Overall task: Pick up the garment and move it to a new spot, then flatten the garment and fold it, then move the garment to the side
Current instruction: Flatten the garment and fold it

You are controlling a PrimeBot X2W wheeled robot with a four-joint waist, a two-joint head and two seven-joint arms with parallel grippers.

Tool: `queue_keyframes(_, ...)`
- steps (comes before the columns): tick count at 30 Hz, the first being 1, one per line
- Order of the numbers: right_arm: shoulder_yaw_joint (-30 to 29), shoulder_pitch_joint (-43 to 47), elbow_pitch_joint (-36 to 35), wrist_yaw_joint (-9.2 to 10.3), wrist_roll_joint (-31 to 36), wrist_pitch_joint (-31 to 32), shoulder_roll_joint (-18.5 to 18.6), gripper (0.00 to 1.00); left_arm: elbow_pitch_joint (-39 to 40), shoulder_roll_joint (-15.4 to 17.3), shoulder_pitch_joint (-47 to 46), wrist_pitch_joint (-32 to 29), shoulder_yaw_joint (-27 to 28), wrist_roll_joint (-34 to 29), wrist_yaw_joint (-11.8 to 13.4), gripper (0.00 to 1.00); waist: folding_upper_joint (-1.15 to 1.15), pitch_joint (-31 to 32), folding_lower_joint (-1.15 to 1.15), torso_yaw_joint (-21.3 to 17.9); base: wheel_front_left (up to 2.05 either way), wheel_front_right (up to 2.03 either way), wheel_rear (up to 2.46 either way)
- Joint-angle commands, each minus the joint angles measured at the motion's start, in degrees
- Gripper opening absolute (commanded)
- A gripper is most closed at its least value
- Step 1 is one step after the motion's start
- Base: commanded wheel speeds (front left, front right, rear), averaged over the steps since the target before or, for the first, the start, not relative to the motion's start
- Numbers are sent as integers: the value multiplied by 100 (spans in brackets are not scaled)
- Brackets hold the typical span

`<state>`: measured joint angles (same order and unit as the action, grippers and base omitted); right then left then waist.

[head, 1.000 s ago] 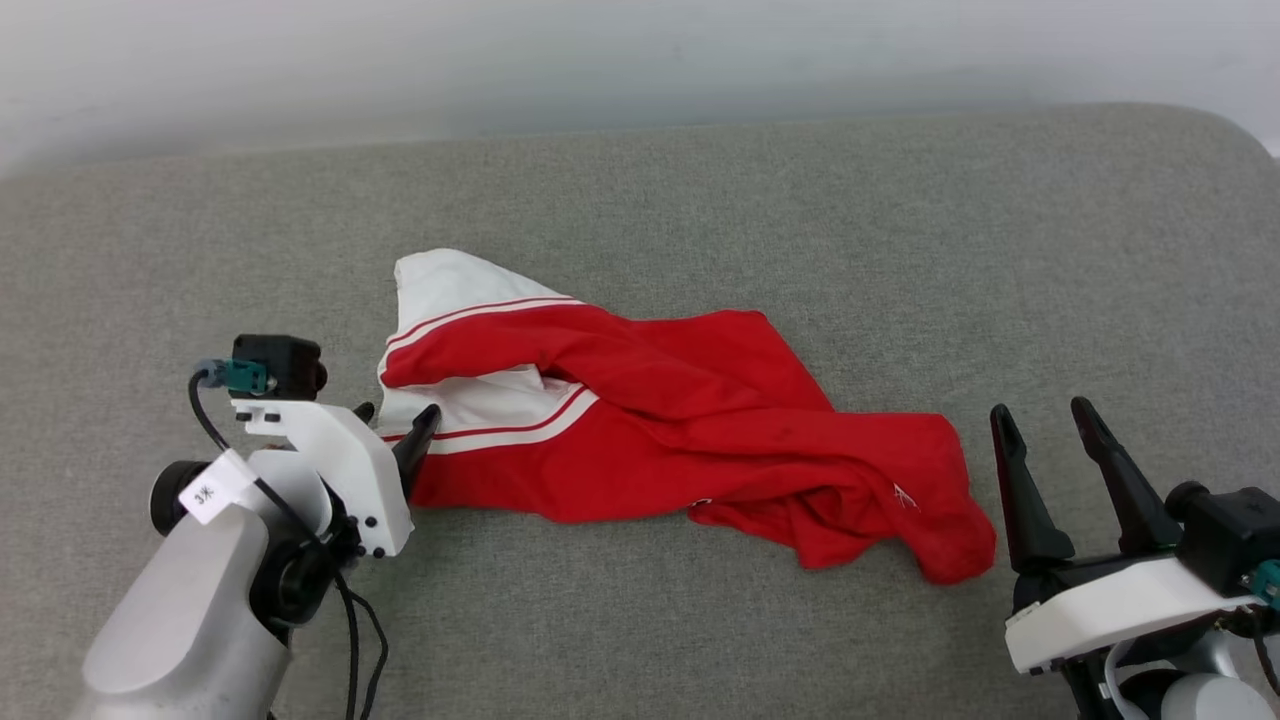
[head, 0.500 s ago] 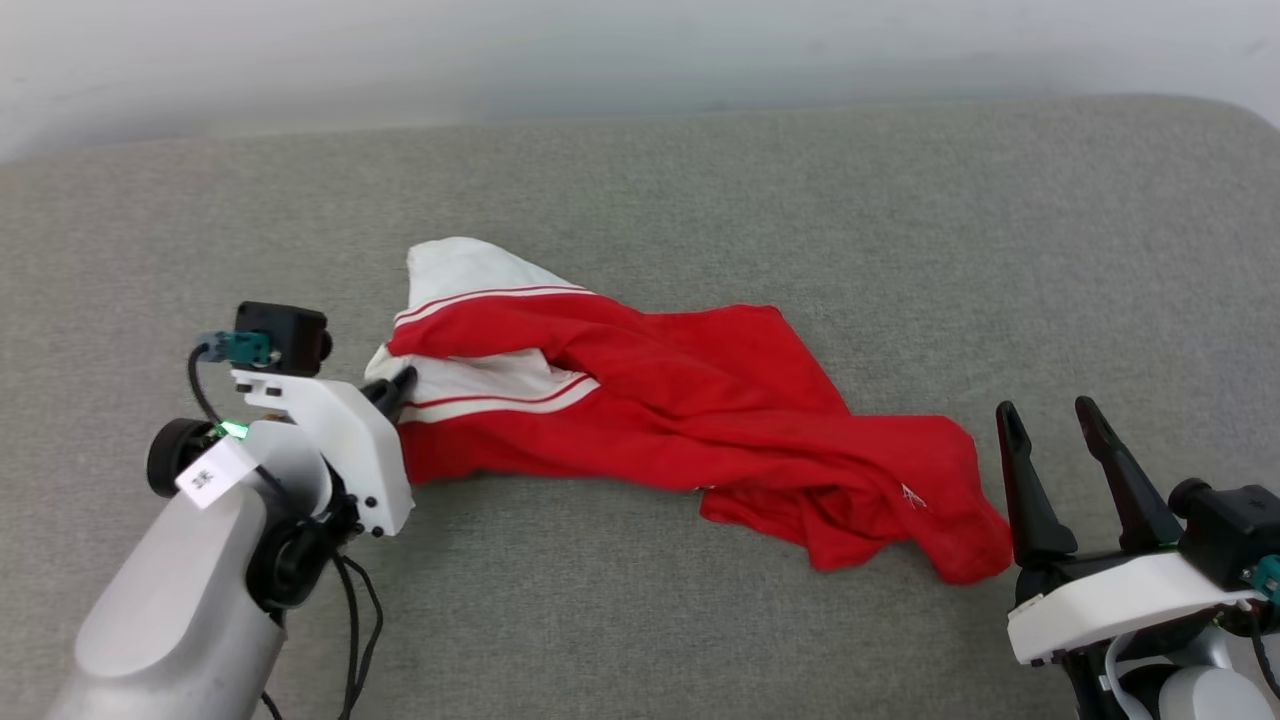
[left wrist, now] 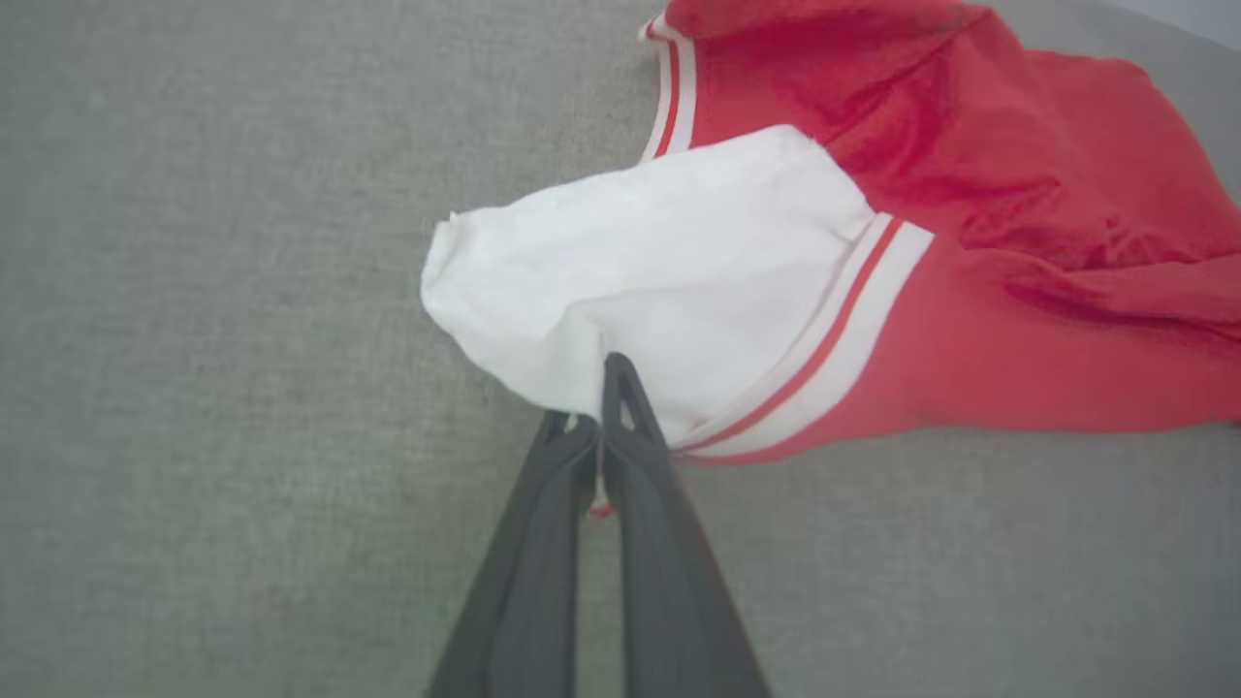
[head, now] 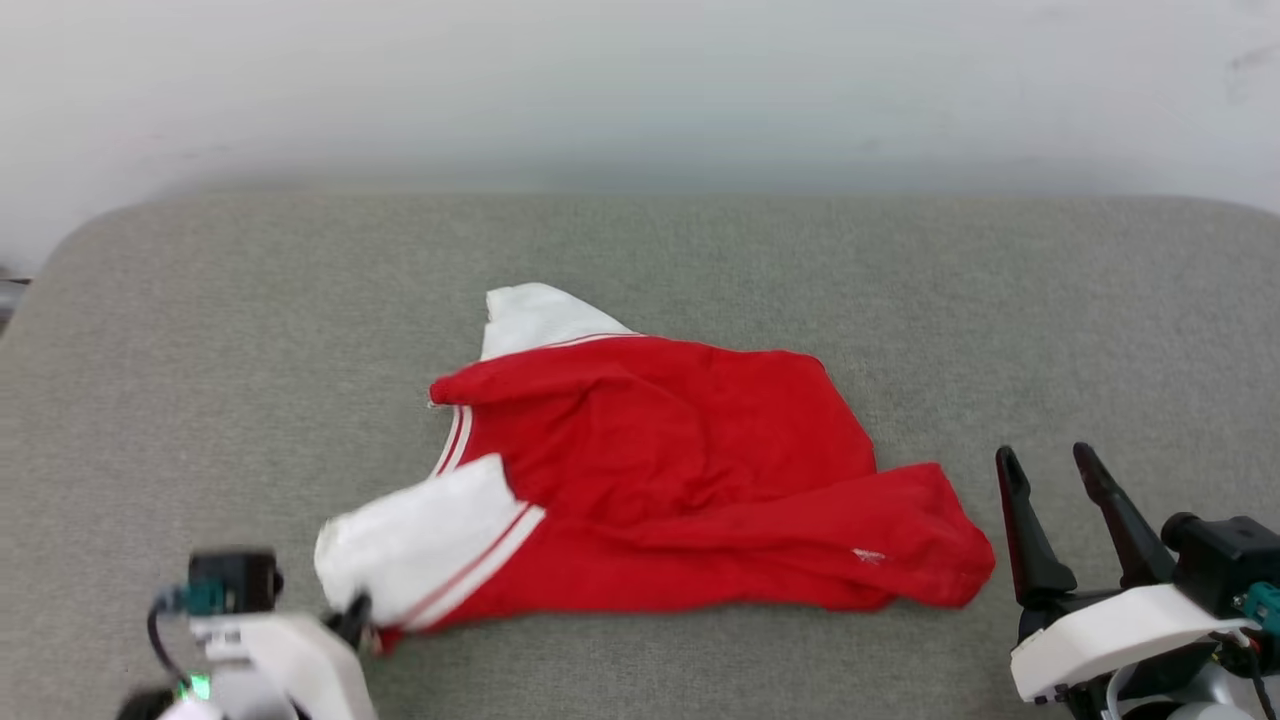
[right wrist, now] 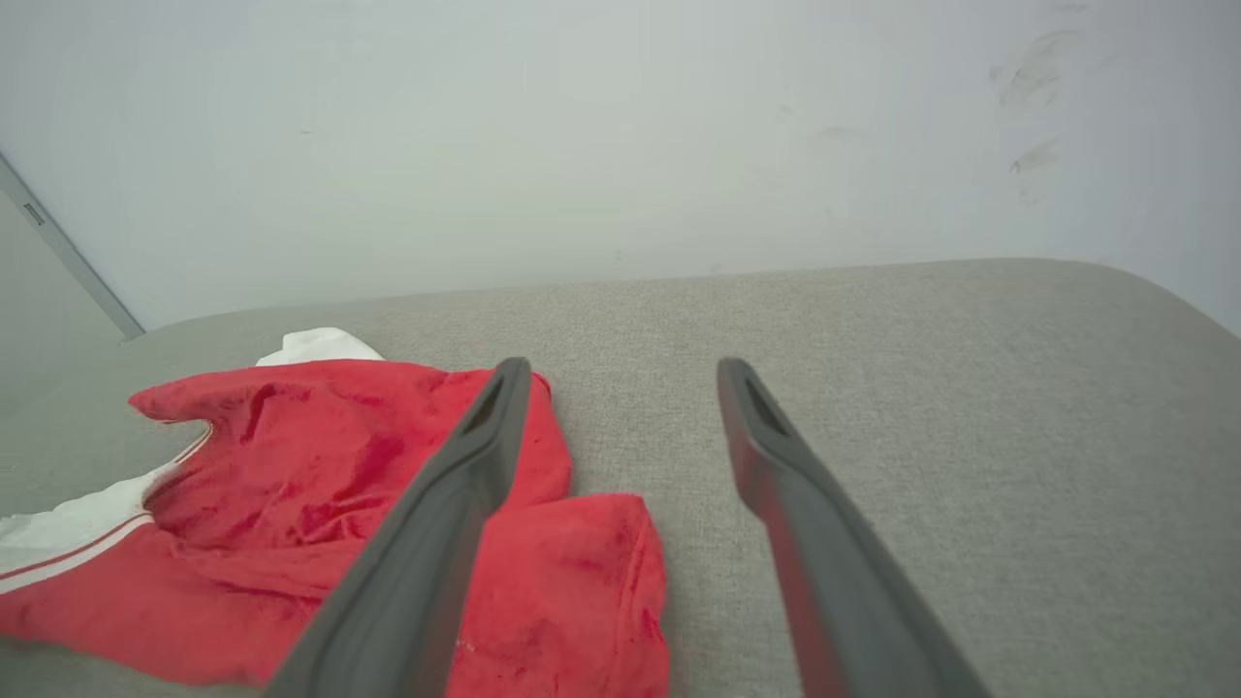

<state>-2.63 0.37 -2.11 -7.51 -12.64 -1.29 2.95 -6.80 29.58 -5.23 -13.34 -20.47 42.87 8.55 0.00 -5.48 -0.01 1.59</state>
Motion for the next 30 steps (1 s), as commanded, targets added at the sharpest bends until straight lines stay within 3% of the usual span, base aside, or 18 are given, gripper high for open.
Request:
queue_keyframes(1, 18, 75, -25, 4, -37, 24, -11, 100, 50, -49, 254, 19, 15, 87, 67, 0, 0, 136, 1, 92, 0, 0, 0)
queue_keyframes(7, 60, 212, -51, 4, -45, 158, -11, 100, -38, -237, 1220, 33, -8, 375, 294, 0, 0, 382, 1, 163, 0, 0, 0)
queue_keyframes(15, 47, 322, -119, 4, -53, 270, -11, 100, -390, -600, 1437, 242, -154, 495, 202, 0, 0, 560, 1, 163, 0, 0, 0)
queue_keyframes(16, 36, 332, -129, 4, -58, 270, -11, 100, -418, -635, 1375, 353, -107, 474, 229, 40, 0, 565, 1, 165, 0, 0, 0)
queue_keyframes(17, 31, 339, -146, 4, -69, 275, -11, 100, -453, -643, 1335, 396, -105, 458, 222, 87, 0, 569, 1, 165, 0, 0, 0)
queue_keyframes(18, 23, 344, -157, 4, -73, 282, -11, 100, -464, -653, 1283, 453, -114, 416, 208, 100, 0, 574, 1, 165, 0, 0, 0)
queue_keyframes(23, -26, 343, -186, 4, -103, 320, -11, 100, -394, -634, 1054, 922, -1, 217, 216, 100, 0, 597, 1, 161, 0, 0, 0)
queue_keyframes(30, -100, 204, -12, 4, -281, 461, -10, 100, 68, -677, 760, 1825, 244, -167, 412, 100, 0, 528, 1, 189, 0, 0, 0)
